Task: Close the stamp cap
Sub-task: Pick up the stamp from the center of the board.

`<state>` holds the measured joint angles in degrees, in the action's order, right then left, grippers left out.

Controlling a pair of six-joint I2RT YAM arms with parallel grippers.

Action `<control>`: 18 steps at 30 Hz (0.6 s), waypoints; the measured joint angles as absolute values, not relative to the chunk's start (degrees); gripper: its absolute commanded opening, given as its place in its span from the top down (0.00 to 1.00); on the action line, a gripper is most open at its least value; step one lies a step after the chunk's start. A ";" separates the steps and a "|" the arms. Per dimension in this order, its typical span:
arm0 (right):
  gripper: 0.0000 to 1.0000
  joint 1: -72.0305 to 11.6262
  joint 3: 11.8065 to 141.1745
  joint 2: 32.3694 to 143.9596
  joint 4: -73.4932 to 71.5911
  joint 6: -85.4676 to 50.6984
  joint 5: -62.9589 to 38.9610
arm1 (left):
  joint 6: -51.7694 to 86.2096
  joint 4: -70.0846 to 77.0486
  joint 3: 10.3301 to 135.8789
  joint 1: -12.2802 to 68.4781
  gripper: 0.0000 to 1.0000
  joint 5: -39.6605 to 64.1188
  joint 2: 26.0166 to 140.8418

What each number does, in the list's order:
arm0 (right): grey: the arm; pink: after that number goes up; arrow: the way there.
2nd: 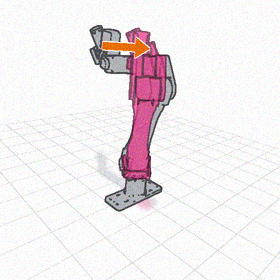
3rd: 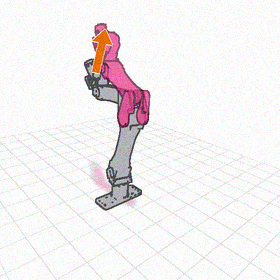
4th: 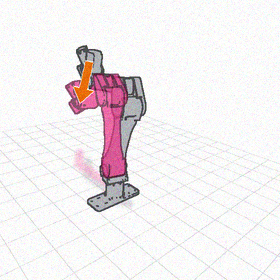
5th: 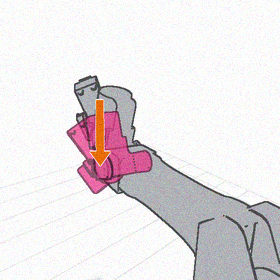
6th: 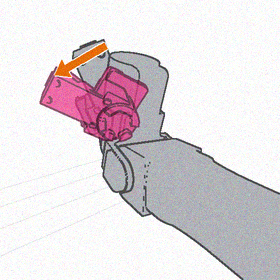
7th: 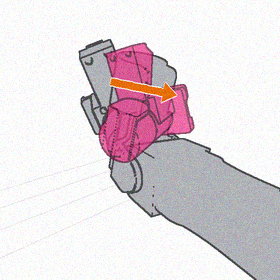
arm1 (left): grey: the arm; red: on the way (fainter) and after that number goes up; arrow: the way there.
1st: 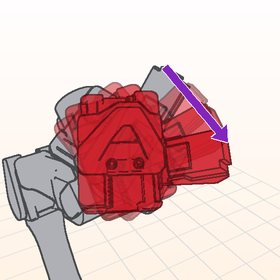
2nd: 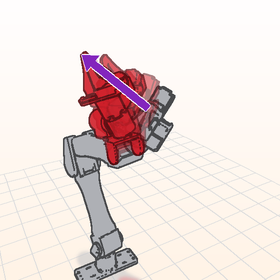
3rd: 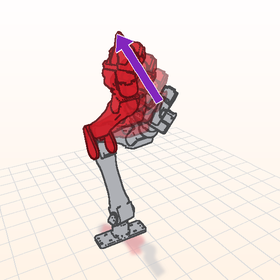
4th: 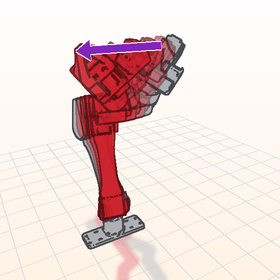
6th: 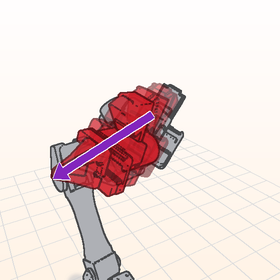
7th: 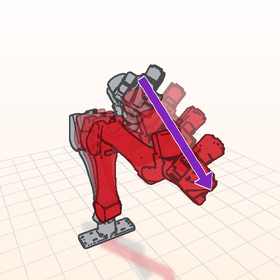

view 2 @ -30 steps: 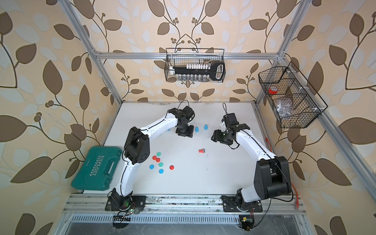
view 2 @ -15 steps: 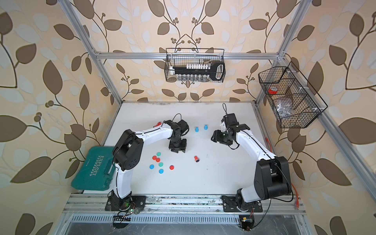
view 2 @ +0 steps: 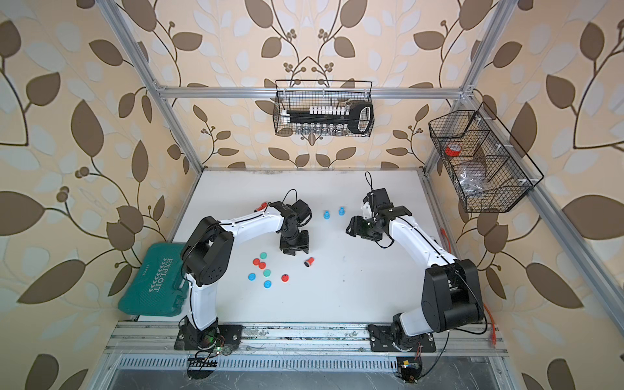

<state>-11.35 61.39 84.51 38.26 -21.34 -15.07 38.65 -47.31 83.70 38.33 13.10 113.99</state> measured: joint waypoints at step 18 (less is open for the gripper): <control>0.35 -11.35 60.60 84.47 37.69 -21.32 -15.29 | 27.24 -47.42 91.66 38.19 0.51 15.44 122.13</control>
<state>-11.35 60.60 84.47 37.69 -21.32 -15.29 27.24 -47.42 91.66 38.20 15.44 122.13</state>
